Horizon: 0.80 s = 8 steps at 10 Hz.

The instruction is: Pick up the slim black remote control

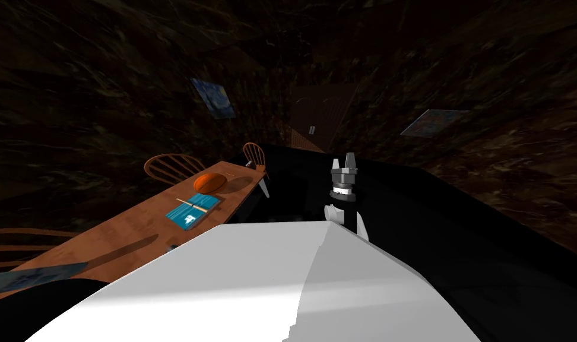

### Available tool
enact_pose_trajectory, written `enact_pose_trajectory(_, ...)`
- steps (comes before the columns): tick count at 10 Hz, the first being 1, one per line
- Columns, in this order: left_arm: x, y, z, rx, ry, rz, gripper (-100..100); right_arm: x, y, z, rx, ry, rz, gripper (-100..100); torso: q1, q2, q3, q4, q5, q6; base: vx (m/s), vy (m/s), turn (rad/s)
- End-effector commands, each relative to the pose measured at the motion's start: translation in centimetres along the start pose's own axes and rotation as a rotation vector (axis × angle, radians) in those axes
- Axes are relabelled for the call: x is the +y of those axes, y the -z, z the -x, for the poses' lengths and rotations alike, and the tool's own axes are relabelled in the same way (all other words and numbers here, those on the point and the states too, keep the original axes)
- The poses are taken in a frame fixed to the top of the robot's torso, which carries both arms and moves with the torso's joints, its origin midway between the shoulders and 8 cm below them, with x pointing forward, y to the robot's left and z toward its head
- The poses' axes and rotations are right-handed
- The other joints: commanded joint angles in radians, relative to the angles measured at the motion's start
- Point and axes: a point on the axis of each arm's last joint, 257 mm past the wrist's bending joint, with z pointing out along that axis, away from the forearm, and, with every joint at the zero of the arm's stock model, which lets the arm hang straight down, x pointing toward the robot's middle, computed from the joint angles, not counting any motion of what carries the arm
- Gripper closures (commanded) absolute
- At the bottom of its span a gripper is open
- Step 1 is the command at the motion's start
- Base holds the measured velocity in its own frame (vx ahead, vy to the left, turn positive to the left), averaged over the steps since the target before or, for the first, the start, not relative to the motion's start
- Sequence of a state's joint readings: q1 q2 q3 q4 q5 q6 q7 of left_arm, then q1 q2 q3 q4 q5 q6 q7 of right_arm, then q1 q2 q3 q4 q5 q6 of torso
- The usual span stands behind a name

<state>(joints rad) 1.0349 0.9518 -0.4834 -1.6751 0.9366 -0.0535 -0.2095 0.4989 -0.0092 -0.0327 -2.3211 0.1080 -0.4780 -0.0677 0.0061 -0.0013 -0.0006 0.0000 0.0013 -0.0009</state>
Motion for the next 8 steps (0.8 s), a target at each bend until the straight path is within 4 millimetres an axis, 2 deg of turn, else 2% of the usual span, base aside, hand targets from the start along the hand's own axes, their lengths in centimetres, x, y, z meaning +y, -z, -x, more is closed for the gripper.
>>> enact_pose_trajectory(1, 2.6, 0.6, 1.5, -0.006, -0.017, 0.078, -100, 0.0, 0.0, 0.0, 0.0, 0.0, 0.0, 0, 0.0, 0.0, 0.0, 0.0, 0.0, 0.0, 0.019, 0.064, -0.123)
enact_pose_trajectory(3, 5.0, 1.8, 3.7, -0.014, -0.056, 0.185, -100, 0.0, 0.0, 0.0, 0.0, 0.0, 0.0, 0, 0.002, 0.001, 0.0, 0.0, 0.0, 0.0, 0.022, 0.113, -0.188)
enact_pose_trajectory(4, 5.2, 1.8, 3.7, -0.013, -0.055, 0.193, -100, 0.0, 0.0, 0.0, 0.0, 0.0, 0.0, 0, 0.004, 0.0, 0.0, 0.0, 0.001, 0.001, 0.025, 0.105, -0.064)
enact_pose_trajectory(6, 6.6, 2.9, 6.0, -0.024, -0.098, 0.278, -100, 0.0, 0.0, 0.0, 0.0, 0.0, 0.0, 0, 0.002, 0.0, 0.0, 0.0, 0.0, 0.0, 0.017, 0.111, -0.132)
enact_pose_trajectory(7, 6.8, 2.9, 6.0, -0.022, -0.097, 0.284, -100, 0.0, 0.0, 0.0, 0.0, 0.0, 0.0, 0, 0.003, 0.0, 0.0, 0.0, 0.001, 0.001, 0.023, 0.094, -0.05)
enact_pose_trajectory(8, 7.2, 3.4, 7.1, -0.028, -0.119, 0.321, -100, 0.0, 0.0, 0.0, 0.0, 0.0, 0.0, 0, 0.001, 0.0, 0.0, 0.0, 0.0, 0.0, 0.026, 0.096, -0.052)
